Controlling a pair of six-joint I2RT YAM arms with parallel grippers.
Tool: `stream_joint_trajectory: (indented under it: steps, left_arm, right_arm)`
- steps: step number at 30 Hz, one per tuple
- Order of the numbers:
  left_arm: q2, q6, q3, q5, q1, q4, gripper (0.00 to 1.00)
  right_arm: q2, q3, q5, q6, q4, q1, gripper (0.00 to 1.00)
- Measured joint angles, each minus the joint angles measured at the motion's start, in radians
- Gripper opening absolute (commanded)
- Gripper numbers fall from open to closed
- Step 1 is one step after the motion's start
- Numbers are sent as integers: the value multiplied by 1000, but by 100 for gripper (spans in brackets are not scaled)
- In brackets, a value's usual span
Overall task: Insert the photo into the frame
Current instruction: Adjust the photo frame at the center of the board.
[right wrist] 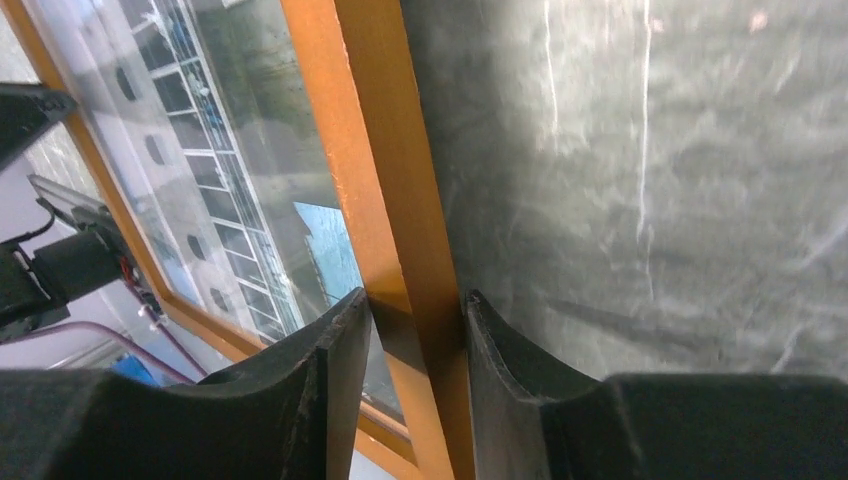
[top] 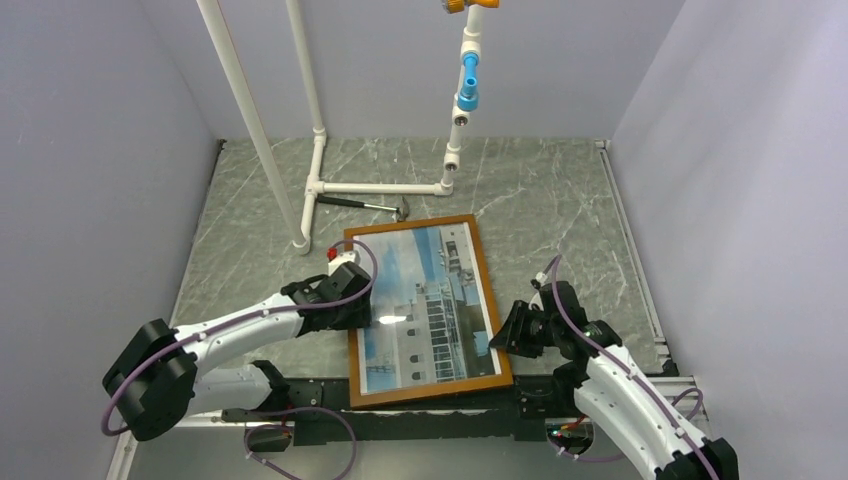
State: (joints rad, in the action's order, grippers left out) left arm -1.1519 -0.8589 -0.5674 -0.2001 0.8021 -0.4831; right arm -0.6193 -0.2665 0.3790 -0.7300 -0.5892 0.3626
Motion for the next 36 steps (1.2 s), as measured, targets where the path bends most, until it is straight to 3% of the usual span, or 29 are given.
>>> stream_joint_trajectory:
  steps: [15, 28, 36]
  left_arm:
    - [-297, 112, -251, 29, 8, 74, 60]
    - [-564, 217, -531, 39, -9, 145, 63]
    - [-637, 249, -656, 64, -9, 225, 65]
  right_arm:
    - [188, 41, 103, -39, -304, 24, 52]
    - [179, 56, 206, -92, -284, 39, 57]
    - [117, 70, 265, -167, -201, 67, 58]
